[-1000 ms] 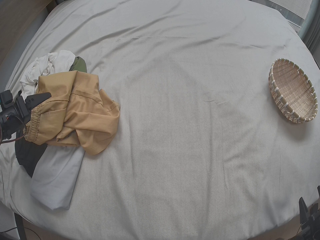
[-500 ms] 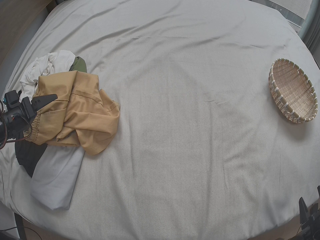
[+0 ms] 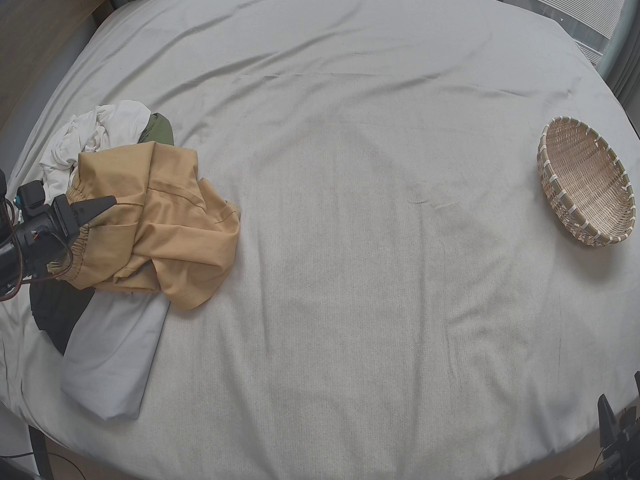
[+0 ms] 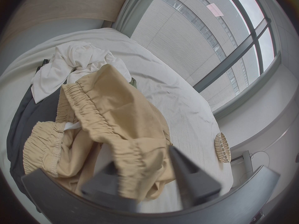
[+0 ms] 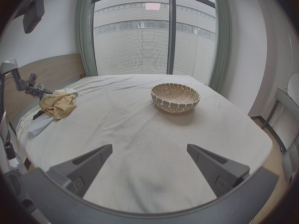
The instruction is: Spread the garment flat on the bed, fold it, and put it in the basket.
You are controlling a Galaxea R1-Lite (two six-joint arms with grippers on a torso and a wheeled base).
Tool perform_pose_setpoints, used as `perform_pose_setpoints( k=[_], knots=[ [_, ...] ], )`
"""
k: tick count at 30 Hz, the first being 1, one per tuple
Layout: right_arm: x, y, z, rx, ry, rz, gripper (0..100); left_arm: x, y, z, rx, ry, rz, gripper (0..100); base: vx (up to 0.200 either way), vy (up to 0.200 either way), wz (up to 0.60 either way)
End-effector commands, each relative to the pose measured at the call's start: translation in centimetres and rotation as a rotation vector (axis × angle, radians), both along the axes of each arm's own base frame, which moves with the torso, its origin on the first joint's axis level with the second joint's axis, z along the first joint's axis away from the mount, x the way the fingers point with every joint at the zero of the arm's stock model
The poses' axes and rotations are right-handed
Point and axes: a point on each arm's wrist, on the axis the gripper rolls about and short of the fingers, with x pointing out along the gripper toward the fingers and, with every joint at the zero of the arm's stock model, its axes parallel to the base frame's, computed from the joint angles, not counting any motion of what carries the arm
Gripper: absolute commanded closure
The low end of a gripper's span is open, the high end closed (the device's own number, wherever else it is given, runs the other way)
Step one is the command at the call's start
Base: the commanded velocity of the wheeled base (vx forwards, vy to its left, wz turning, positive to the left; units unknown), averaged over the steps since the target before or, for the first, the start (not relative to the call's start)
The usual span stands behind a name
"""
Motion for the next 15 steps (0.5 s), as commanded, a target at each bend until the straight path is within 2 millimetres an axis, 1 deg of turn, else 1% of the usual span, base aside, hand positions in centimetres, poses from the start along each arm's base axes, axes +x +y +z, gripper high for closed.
perform_pose_setpoints(
  k=[1, 6, 10, 15],
  knots=[
    [0.04, 0.00, -0.51, -0.001, 0.006, 0.000, 0, 0.00, -0.06, -0.05, -0.002, 0.001, -0.006, 100, 0.000, 0.000, 0.00],
    [0.04, 0.00, -0.51, 0.001, 0.006, 0.000, 0, -0.33, -0.13, 0.03, -0.006, -0.002, -0.009, 100, 0.000, 0.000, 0.00],
    [0.04, 0.00, -0.51, -0.001, 0.006, 0.000, 0, -0.76, -0.26, 0.51, -0.002, -0.022, -0.012, 100, 0.000, 0.000, 0.00],
    [0.04, 0.00, -0.51, -0.001, 0.006, 0.000, 0, -0.65, -0.10, 0.16, 0.009, -0.021, -0.033, 100, 0.000, 0.000, 0.00]
  ],
)
